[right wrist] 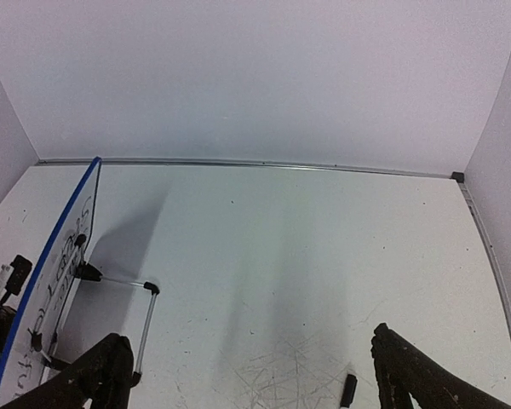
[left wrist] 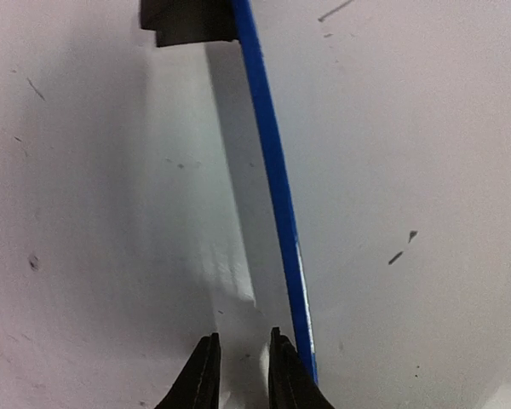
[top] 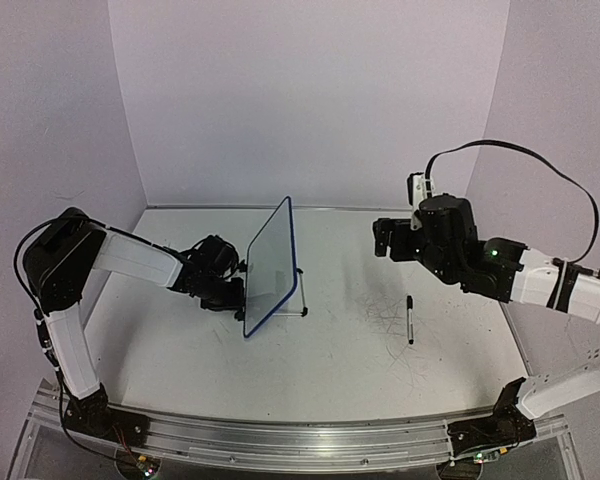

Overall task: Write a sentence on the whiteboard
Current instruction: Move the whiteboard to the center of the board.

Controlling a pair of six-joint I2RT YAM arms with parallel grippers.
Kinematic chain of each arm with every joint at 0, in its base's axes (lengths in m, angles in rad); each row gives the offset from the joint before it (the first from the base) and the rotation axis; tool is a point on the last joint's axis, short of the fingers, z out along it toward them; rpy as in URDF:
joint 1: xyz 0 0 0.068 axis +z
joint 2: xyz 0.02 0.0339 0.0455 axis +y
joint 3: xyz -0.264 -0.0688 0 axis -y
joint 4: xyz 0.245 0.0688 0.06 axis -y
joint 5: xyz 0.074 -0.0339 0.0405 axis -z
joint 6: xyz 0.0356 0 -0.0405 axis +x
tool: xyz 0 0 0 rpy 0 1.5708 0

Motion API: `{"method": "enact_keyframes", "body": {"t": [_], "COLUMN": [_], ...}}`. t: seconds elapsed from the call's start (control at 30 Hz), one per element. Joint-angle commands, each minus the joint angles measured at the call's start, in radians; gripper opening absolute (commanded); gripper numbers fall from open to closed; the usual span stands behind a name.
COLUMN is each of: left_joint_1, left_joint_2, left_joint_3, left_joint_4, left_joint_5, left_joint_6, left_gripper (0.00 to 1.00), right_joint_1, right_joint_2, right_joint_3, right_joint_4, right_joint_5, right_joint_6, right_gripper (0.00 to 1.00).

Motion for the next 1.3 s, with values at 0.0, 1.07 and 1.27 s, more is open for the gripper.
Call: {"method": "enact_keyframes", "body": {"t": [0.0,1.07,1.27], "left_joint_1": [-0.076,0.04,0.092], "left_joint_2": [0.029,-0.315,-0.25], "left_joint_3": [0.036,-0.071,-0.119], "left_joint_4": [-0.101,-0.047,0.21], "left_joint_5": [0.104,0.086,0.309], "left_joint_6": [-0.044,0.199,0.352], "left_gripper": [0.22,0.68,0.73], "right_joint_1": [-0.017,0.196,0.205], "right_joint_2": [-0.029,0.275,0.407], "right_joint_3": [0.054,0.439,0.421], "right_joint_4": [-0.043,-0.224,-0.099], "right_joint_5": [-0.02,-0.376,-0.579], "right_joint_6": [0.021,0.141,0.237], "right_gripper": [0.98,0.98,0.96]}}
